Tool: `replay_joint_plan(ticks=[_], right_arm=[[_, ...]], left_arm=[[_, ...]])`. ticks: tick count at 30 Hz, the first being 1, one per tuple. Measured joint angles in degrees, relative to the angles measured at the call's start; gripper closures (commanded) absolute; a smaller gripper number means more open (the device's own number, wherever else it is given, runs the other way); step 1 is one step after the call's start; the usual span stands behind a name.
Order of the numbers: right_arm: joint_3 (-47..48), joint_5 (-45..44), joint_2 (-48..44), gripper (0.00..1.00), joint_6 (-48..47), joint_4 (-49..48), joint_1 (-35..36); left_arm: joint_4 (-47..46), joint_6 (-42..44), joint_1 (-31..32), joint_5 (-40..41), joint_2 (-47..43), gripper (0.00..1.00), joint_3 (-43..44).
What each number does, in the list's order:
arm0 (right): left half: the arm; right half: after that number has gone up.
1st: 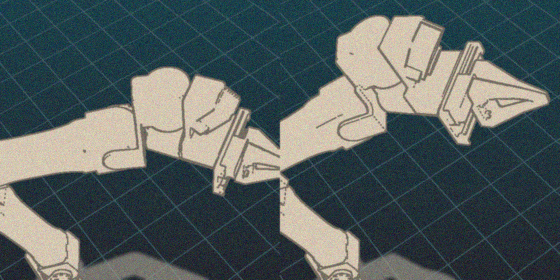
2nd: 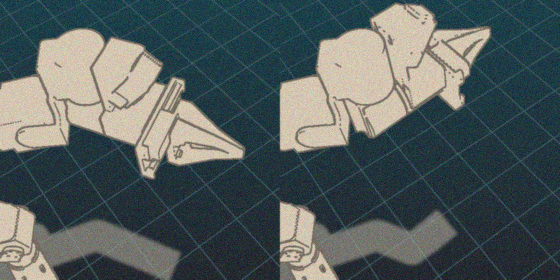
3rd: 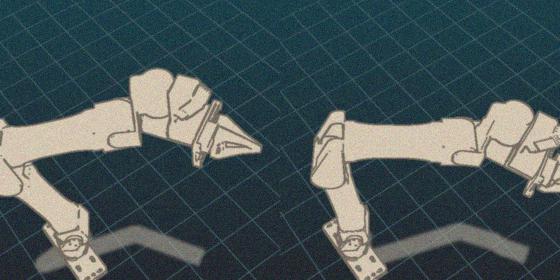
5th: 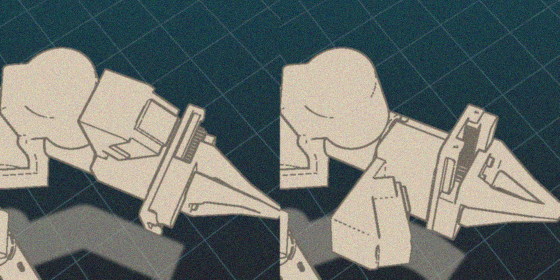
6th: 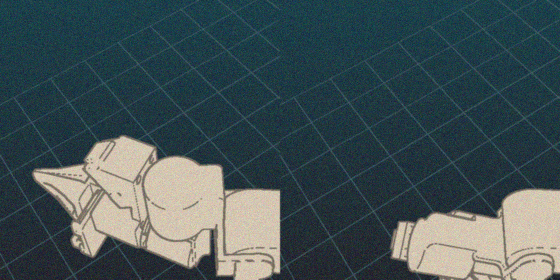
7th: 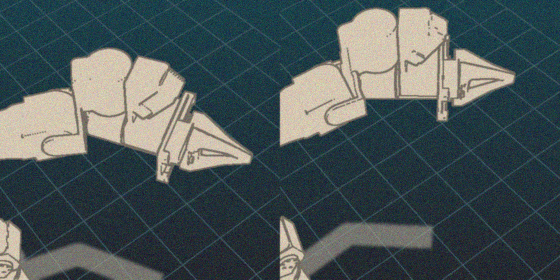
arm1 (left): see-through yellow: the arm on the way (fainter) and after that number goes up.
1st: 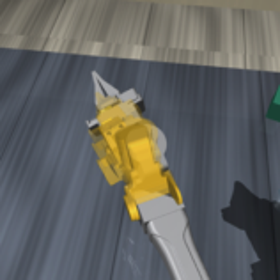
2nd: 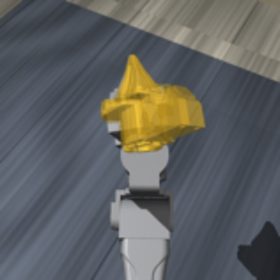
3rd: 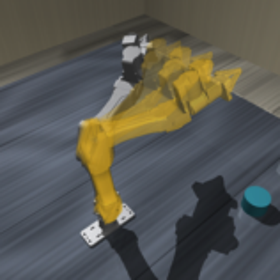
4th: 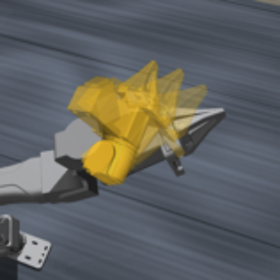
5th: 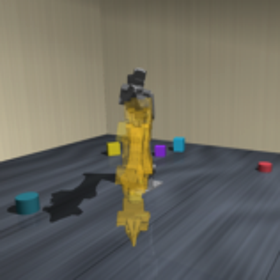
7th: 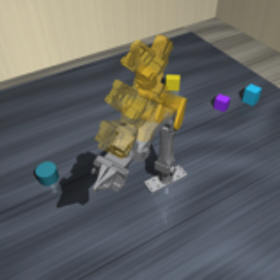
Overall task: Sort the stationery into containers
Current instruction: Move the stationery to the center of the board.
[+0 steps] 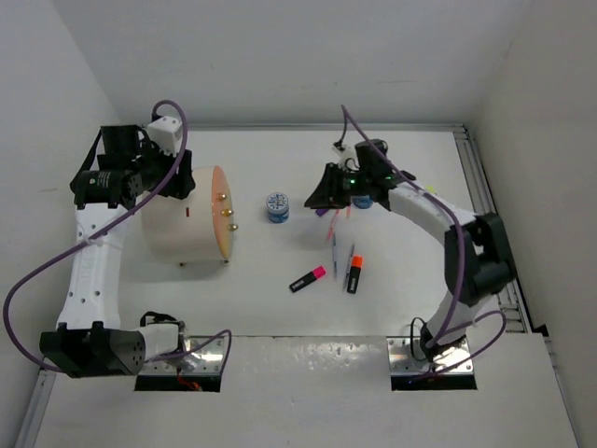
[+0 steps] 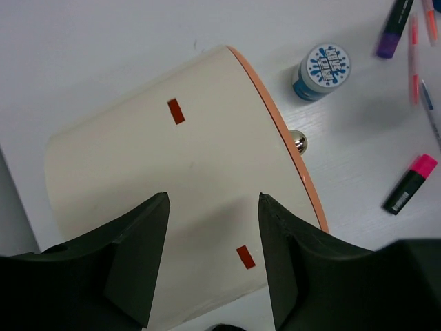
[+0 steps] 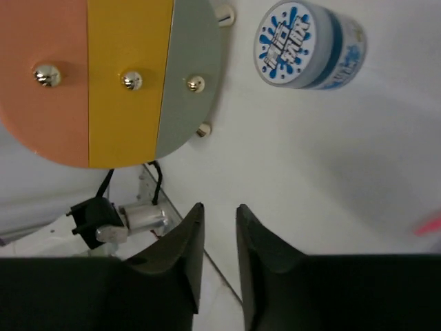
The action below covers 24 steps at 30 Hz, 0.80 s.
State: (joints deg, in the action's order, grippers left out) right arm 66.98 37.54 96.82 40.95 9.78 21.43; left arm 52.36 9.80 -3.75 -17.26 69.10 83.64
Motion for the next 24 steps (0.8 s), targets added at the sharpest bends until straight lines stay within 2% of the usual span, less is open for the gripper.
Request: replay_joint_plan(ticks=[1, 3, 5, 10, 15, 24], right_arm=[[1.2, 0.2, 2.3, 0.81, 1.4, -1.5, 1.3], [4.3, -0.3, 7.3, 0.94, 2.8, -3.1, 4.5], [7.5, -2.2, 12.1, 1.00, 2.9, -4.2, 7.7], [12.5, -10.6, 19.5, 1.00, -1.2, -5.3, 15.2], [13.9, -19.0, 22.8, 1.00, -6.5, -5.8, 19.9], [14.9, -46.1, 30.9, 1.00, -16.3, -17.2, 22.5]], left_arm=[[0.0, -0.1, 0.3, -0.1, 0.0, 0.40, -0.7], [-0.1, -0.7, 0.8, 0.0, 0.0, 0.41, -1.4], [-0.3, -1.3, 1.0, 0.0, 0.0, 0.41, -1.4], [-1.4, -2.0, 1.0, -0.5, 0.0, 0.43, -1.4], [-2.3, -2.6, 1.0, -1.3, 0.5, 0.44, -1.4], [-5.1, -3.0, 0.9, -1.0, 1.4, 0.44, -1.8]])
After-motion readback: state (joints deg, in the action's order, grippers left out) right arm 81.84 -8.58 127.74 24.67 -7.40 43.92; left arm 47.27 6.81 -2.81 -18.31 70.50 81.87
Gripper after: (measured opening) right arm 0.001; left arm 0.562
